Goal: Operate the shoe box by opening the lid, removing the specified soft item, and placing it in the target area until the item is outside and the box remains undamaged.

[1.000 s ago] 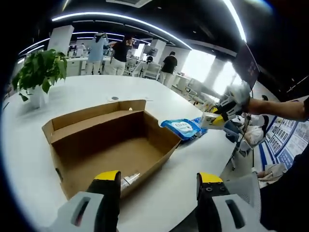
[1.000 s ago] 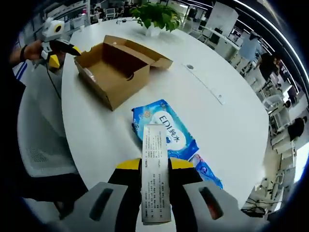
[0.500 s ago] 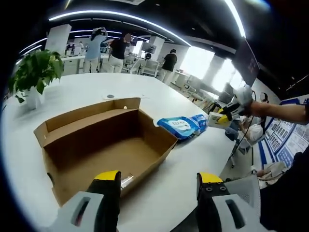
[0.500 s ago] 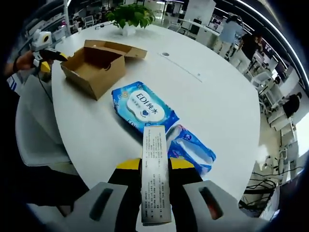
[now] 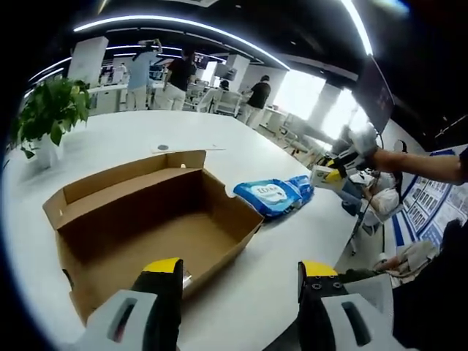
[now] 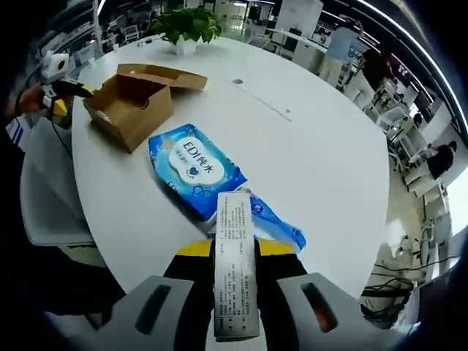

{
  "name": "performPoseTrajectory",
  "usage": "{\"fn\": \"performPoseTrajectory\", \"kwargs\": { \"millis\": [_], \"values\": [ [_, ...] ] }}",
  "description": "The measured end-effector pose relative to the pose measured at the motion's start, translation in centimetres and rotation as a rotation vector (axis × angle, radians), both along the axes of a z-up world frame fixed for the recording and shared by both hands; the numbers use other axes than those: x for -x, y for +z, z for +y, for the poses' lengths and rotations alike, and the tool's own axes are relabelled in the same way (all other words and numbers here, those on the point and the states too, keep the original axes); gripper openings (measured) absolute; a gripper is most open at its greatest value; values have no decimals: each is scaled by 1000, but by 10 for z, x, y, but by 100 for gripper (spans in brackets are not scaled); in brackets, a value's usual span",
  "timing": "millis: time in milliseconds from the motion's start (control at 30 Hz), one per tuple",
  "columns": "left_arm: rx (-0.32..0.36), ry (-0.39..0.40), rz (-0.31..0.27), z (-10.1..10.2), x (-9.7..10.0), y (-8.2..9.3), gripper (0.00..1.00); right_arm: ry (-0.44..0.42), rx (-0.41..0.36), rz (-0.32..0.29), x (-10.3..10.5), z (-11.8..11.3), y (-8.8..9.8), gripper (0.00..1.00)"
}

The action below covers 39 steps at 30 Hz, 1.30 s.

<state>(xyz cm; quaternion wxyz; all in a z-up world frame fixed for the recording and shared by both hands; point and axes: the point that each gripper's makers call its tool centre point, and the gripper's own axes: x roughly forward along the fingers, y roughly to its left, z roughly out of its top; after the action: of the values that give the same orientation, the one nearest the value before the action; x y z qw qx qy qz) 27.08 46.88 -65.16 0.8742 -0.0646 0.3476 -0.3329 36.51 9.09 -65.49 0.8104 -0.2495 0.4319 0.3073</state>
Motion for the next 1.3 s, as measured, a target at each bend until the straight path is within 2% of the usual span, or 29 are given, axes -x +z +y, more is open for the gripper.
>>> {"fn": "performPoseTrajectory", "kwargs": {
  "millis": [300, 367, 600, 700, 1033, 1300],
  "values": [
    [-2, 45, -1, 5, 1, 3, 65, 124, 85, -6, -35, 6, 5, 18],
    [-3, 59, -2, 8, 2, 4, 65, 180, 121, -2, -43, 10, 4, 18],
    [-5, 119, 7, 21, 6, 1, 65, 452, 318, 7, -60, 27, -6, 18],
    [-2, 139, 7, 25, 8, 1, 65, 511, 375, 14, -67, 27, -13, 18],
    [-11, 201, 18, 45, 17, -2, 65, 623, 491, 65, -77, 14, -40, 18],
    [-16, 230, 23, 53, 18, -2, 65, 642, 516, 64, -87, 7, -49, 18]
  ]
}}
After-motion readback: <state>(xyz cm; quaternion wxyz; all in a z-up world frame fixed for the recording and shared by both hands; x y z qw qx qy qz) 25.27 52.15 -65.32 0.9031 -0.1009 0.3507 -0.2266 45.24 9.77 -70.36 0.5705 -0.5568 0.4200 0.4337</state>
